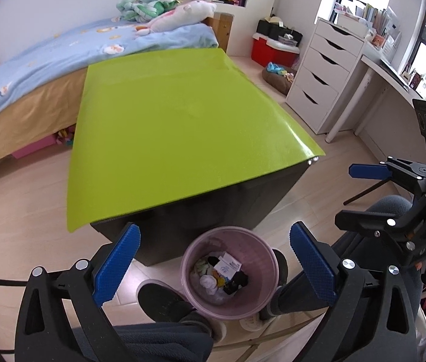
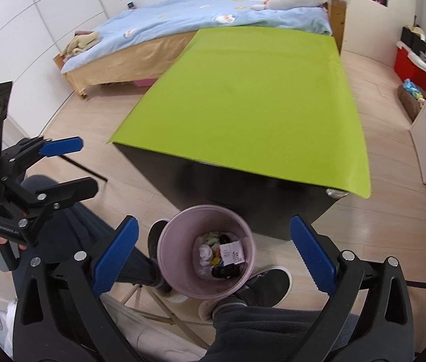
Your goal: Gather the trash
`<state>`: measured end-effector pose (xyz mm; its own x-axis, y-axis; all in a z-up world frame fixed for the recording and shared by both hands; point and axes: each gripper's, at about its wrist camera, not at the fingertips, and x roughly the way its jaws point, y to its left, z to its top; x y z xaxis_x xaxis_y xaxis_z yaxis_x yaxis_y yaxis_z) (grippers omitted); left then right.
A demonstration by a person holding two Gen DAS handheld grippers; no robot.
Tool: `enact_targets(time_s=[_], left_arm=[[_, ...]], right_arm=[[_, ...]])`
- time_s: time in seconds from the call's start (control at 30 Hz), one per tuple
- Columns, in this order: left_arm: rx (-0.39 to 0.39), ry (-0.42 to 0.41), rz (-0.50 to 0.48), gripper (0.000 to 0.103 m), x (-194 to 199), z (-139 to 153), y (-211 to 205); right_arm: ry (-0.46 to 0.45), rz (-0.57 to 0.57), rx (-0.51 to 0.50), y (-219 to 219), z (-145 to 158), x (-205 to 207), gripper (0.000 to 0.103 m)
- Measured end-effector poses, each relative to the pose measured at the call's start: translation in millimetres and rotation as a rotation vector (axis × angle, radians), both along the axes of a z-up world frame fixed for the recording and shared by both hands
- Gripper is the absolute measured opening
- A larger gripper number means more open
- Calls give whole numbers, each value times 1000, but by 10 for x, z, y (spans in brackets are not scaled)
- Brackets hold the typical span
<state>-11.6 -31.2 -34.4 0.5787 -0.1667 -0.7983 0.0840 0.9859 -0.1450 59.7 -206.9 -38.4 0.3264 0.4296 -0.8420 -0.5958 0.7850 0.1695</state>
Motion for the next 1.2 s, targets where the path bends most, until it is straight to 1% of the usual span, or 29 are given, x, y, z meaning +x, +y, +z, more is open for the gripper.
enact_targets(time_s=[0.13, 0.27, 0.47, 0.53, 0.67, 0.77, 0.87, 1.03, 1.2], left_arm=[[0, -36, 0, 96, 51, 109, 49], [27, -69, 19, 96, 120, 233, 114], [44, -130, 43, 96, 267, 482, 244], [50, -143, 48, 96, 321, 559, 277], [36, -155, 43, 96, 426, 679, 323], [12, -156, 37, 97, 512, 732, 342], [30, -154, 41, 97, 560, 745, 331], [11, -153, 28, 97, 574, 757, 324], [7, -150, 44, 97, 571, 747, 367]], right_arm=[[-36, -31, -6, -5, 109, 107, 99], [-85, -54, 6, 0, 296, 234, 99], [-162, -62, 18, 66, 610, 427, 99], [-176, -61, 25, 94, 698, 483, 99], [-194, -50, 43, 138, 843, 567, 99], [-203, -44, 54, 178, 915, 609, 99], [-204, -39, 69, 195, 960, 629, 99], [-209, -30, 70, 248, 987, 640, 99], [-209, -28, 65, 260, 989, 660, 99]])
